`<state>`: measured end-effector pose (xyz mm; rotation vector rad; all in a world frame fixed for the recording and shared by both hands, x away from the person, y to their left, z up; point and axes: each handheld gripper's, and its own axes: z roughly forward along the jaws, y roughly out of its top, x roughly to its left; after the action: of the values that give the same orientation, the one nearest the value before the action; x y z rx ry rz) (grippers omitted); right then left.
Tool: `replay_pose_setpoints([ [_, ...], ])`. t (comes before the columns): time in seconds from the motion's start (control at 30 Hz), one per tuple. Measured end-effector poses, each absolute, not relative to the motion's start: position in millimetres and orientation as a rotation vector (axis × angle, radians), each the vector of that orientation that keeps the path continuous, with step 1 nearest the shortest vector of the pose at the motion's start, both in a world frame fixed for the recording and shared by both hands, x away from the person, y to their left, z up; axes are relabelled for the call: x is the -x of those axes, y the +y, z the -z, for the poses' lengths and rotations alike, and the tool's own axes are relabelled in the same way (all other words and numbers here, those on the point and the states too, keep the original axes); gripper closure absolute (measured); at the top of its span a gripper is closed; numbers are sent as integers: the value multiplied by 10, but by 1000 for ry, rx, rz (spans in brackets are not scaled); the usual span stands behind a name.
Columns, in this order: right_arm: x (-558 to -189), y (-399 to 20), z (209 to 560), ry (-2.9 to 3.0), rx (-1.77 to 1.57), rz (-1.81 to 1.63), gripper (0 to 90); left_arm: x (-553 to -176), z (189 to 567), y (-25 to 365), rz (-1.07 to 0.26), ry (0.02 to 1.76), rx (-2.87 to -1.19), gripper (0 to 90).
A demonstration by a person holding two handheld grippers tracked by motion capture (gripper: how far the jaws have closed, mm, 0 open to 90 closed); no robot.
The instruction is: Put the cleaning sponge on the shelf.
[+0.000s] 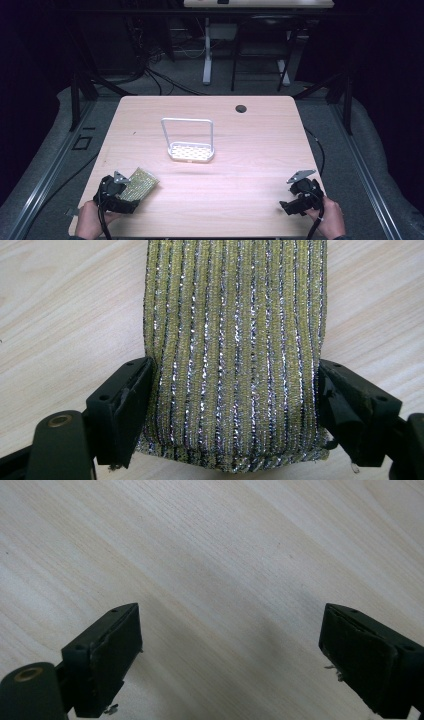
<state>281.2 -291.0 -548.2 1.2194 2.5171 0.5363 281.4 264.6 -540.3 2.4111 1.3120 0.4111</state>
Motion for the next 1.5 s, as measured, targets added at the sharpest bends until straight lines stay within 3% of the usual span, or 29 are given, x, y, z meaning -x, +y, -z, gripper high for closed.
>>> replay_pose_setpoints([
  [1.5,-2811,-2877,5504,2536,-1194,-505,92,-2772,5129,2255,-473,1180,-2365,216],
])
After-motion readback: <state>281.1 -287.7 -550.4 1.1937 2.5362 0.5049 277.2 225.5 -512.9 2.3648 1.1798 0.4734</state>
